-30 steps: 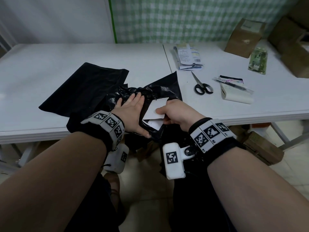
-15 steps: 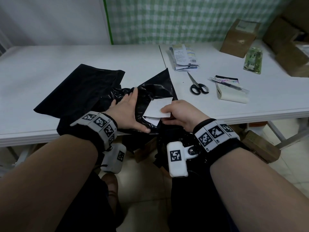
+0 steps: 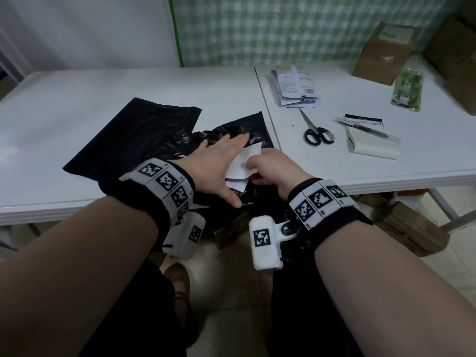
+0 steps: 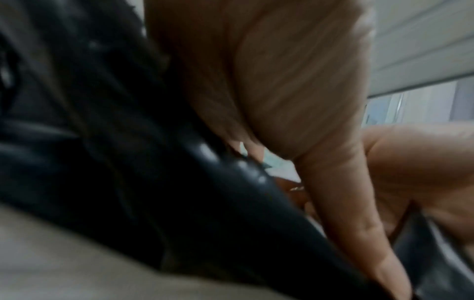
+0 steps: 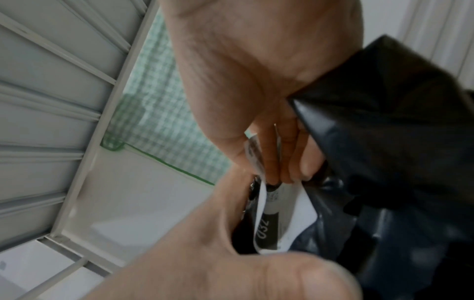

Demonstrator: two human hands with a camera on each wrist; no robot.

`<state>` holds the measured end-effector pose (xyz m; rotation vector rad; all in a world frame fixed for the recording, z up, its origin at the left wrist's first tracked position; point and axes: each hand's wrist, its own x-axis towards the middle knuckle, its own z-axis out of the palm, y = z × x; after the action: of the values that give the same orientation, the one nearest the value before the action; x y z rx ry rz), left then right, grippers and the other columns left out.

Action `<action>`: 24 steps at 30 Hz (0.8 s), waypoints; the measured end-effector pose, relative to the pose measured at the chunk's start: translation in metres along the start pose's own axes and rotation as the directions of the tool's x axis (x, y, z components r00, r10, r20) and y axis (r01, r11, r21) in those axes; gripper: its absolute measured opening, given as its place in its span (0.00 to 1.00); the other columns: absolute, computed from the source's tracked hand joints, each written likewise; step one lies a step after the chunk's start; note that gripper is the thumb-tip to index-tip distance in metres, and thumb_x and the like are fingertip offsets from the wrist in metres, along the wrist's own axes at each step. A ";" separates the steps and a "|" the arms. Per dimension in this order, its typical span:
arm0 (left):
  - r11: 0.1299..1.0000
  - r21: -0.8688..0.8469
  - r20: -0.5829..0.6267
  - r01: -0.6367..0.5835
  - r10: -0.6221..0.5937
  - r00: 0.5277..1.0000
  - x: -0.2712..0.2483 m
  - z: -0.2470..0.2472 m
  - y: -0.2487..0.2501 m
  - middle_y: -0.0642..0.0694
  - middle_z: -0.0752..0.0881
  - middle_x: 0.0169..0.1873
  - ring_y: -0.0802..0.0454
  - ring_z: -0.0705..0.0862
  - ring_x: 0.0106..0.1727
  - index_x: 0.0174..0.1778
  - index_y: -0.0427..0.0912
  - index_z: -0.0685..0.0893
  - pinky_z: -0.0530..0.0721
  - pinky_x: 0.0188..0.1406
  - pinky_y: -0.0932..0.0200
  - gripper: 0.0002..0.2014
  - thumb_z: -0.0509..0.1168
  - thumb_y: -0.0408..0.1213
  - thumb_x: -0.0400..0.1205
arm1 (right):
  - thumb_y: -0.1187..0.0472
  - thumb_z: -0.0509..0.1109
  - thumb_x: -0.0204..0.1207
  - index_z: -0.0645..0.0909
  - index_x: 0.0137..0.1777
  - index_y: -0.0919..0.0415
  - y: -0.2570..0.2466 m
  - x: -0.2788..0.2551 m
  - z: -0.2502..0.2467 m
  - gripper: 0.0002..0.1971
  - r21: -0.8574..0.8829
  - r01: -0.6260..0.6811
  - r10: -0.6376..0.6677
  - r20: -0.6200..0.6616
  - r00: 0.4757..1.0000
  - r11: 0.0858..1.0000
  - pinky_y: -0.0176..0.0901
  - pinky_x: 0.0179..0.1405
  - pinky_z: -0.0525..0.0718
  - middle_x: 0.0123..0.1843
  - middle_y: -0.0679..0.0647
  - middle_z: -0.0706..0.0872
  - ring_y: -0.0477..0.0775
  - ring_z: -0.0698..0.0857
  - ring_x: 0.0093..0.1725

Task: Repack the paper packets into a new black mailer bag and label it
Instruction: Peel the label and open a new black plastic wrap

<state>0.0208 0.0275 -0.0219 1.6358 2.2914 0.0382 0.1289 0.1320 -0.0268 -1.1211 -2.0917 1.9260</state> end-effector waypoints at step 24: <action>0.988 0.001 0.019 0.154 -0.154 0.988 0.007 0.031 -0.012 0.52 0.42 0.84 0.57 0.37 0.83 0.82 0.48 0.38 0.37 0.82 0.46 0.65 0.68 0.73 0.59 | 0.71 0.65 0.76 0.82 0.54 0.69 0.022 -0.007 -0.027 0.09 0.407 -0.016 0.003 0.033 0.999 0.913 0.38 0.46 0.88 0.56 0.59 0.87 0.54 0.86 0.53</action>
<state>0.0161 0.0247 -0.0553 1.4474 2.3951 -0.0124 0.1577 0.1489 -0.0385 -1.0112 -1.5825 2.2525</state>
